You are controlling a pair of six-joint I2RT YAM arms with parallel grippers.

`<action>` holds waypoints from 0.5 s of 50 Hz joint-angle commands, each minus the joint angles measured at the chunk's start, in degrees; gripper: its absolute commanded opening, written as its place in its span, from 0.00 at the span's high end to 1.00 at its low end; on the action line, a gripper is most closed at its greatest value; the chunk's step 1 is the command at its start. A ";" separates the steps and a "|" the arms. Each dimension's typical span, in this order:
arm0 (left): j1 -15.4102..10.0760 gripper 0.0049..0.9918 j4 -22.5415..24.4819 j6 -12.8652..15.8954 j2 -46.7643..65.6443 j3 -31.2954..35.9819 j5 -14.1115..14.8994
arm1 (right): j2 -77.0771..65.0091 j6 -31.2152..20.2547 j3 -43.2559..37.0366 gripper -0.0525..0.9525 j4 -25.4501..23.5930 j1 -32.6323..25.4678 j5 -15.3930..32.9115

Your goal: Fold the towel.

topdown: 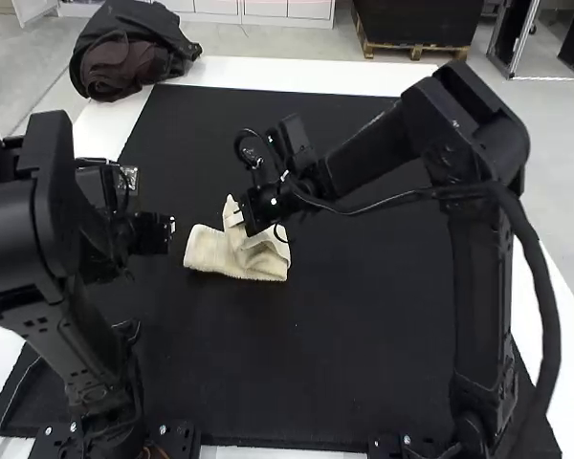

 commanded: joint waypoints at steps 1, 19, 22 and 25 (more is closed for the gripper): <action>1.18 0.02 0.53 -0.34 -1.08 -0.43 -0.27 | 1.17 0.49 3.12 0.97 0.58 0.98 0.17; 1.88 0.02 0.97 -0.34 -1.08 -0.43 -0.19 | 5.56 1.81 8.04 0.97 0.49 2.74 0.08; 1.88 0.02 1.06 -0.34 -1.08 -0.43 -0.10 | 5.82 1.81 8.30 0.97 0.49 3.27 0.08; 1.88 0.02 1.06 -0.34 -1.08 -0.43 -0.10 | 6.00 2.08 8.39 0.97 0.49 3.53 0.00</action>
